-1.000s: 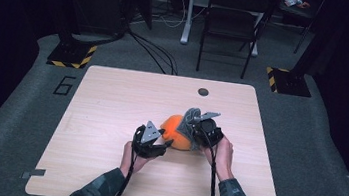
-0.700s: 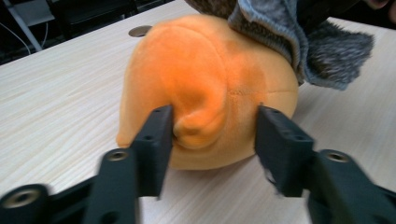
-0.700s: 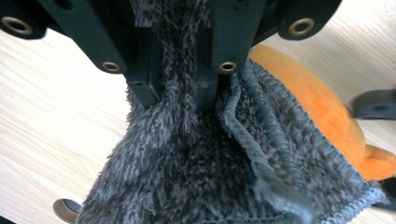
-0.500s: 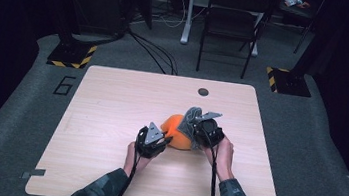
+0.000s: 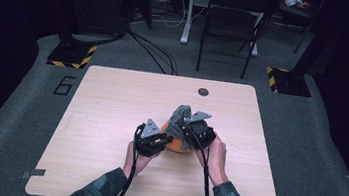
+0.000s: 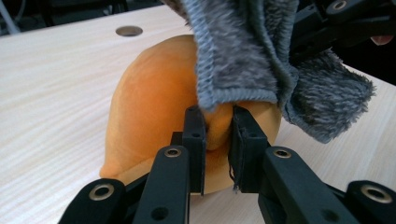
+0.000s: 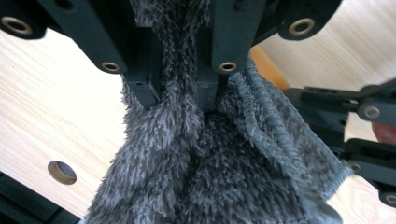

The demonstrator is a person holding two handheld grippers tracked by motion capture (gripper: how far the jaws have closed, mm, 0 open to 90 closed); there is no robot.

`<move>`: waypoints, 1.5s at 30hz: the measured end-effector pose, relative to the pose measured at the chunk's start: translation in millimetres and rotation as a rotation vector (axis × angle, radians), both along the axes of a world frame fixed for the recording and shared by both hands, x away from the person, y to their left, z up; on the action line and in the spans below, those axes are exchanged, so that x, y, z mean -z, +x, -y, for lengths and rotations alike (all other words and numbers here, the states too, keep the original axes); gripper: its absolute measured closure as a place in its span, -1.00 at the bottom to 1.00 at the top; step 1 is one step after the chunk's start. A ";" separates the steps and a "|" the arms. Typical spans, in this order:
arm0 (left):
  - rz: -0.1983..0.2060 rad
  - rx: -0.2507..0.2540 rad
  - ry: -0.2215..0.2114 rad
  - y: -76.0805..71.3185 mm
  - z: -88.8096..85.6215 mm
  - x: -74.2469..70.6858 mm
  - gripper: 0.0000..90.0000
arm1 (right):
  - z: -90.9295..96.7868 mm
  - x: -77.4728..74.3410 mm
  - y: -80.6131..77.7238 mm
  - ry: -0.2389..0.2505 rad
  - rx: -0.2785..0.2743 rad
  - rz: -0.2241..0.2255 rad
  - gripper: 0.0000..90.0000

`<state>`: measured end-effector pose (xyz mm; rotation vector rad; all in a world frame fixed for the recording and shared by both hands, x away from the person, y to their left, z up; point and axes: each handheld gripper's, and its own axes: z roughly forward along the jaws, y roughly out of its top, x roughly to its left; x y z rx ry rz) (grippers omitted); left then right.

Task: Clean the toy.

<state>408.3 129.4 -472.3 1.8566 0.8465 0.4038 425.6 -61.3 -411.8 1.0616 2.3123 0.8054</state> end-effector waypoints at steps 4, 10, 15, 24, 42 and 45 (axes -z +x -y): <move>-0.014 -0.012 -0.005 2.0 -1.7 1.5 0.72 | 9.6 5.7 6.9 -0.025 0.027 -0.043 0.68; -0.022 -0.012 -0.011 4.0 -3.1 2.8 0.71 | 31.1 26.9 21.5 -0.047 0.085 -0.148 0.68; -0.030 -0.007 -0.017 4.9 -4.9 3.3 0.71 | 41.0 53.8 31.1 -0.043 0.161 -0.230 0.67; -0.037 -0.009 -0.046 6.1 -8.0 3.5 0.68 | 52.0 52.9 36.1 -0.037 0.154 -0.250 0.69; -0.019 -0.004 -0.028 2.3 -3.1 5.4 0.67 | 9.4 8.7 5.4 0.007 0.012 -0.001 0.68; -0.021 -0.004 -0.029 2.6 -4.4 5.6 0.67 | 19.0 12.9 11.7 -0.011 0.034 -0.061 0.68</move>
